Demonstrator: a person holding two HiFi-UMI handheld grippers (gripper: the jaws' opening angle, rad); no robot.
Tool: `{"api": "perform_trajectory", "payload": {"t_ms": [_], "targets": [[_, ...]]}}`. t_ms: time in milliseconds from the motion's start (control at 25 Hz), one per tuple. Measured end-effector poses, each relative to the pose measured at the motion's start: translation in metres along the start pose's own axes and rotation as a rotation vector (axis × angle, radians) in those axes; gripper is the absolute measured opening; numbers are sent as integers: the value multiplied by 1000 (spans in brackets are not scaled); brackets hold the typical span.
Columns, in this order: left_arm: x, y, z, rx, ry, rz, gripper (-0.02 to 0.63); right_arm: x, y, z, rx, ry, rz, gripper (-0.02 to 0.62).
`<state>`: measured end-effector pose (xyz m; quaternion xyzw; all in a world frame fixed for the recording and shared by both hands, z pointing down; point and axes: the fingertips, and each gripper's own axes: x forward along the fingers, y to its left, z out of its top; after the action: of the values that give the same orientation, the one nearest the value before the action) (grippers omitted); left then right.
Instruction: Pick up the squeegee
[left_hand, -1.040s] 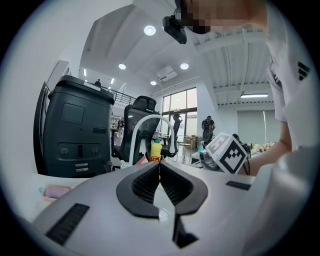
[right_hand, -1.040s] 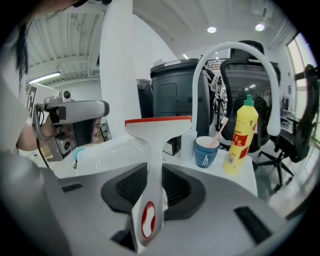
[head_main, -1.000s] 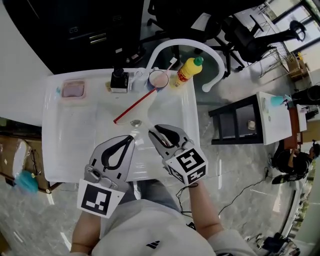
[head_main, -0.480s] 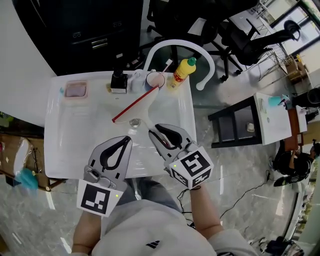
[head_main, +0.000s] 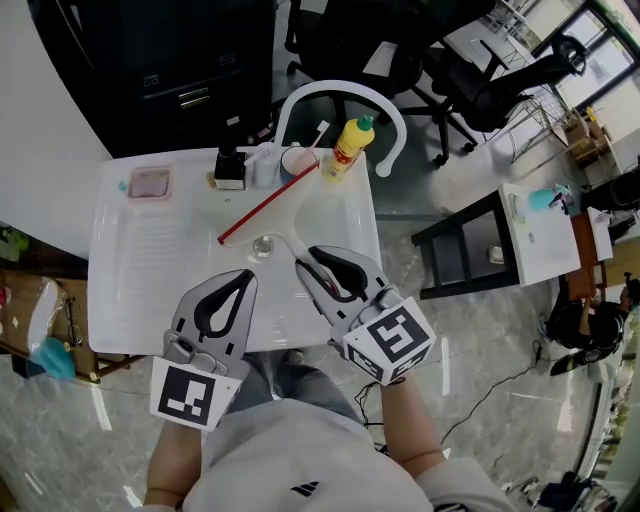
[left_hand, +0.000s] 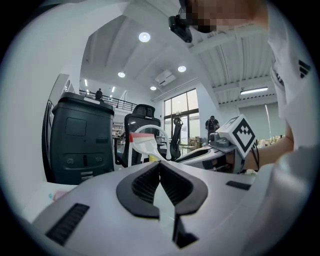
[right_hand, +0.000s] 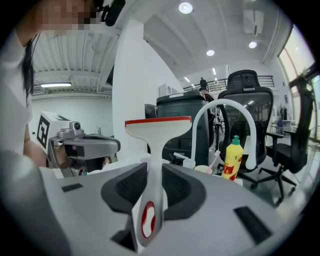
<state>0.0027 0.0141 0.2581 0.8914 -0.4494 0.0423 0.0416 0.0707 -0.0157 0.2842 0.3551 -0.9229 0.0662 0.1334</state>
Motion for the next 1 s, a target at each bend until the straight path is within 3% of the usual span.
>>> {"api": "perform_trajectory", "payload": {"t_ms": [1000], "targets": [[2,-44,22,48,-73,3,14,-68,1,32,-7,-154,-18,101]]}}
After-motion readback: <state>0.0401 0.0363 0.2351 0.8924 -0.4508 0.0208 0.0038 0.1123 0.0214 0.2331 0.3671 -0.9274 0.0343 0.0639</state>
